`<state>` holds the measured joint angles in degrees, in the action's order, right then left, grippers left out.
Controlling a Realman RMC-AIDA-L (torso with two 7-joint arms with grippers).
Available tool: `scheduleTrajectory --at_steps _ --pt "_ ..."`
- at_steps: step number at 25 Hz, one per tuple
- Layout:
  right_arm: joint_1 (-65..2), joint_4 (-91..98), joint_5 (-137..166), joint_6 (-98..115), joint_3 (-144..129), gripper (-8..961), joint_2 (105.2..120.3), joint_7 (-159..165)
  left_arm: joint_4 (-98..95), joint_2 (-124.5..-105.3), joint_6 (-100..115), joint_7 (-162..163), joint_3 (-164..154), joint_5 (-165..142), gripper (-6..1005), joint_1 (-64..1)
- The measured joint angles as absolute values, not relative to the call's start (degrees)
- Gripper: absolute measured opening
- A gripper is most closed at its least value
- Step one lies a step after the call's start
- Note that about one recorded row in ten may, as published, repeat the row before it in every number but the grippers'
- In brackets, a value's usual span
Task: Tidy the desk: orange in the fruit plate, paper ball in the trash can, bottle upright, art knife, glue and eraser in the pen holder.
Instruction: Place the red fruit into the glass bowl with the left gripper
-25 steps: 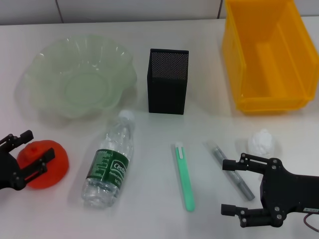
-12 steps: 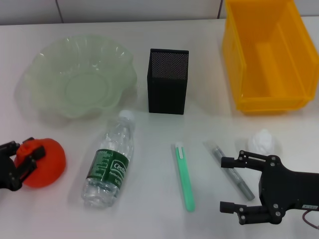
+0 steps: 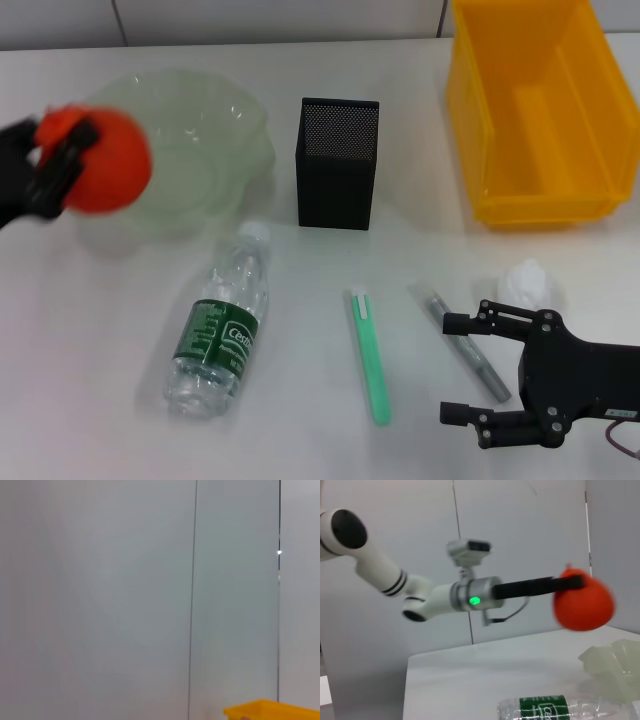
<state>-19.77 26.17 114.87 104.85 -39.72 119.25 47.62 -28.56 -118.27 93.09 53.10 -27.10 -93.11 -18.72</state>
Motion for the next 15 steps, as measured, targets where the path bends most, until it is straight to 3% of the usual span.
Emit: scheduleTrajectory --at_steps 9,14,15 --pt "-19.78 26.01 114.78 105.25 -39.72 837 119.28 47.67 -19.34 -118.73 72.8 53.15 -26.62 -92.11 169 -32.22" --pt "-20.15 25.49 114.64 105.32 -39.63 837 119.36 47.69 -18.41 -118.87 70.41 52.7 -26.77 -91.56 199 -33.46" --pt "-20.17 25.39 114.53 105.29 -39.62 837 119.39 47.69 -18.6 -118.87 71.3 52.61 -26.68 -91.55 242 -33.23"
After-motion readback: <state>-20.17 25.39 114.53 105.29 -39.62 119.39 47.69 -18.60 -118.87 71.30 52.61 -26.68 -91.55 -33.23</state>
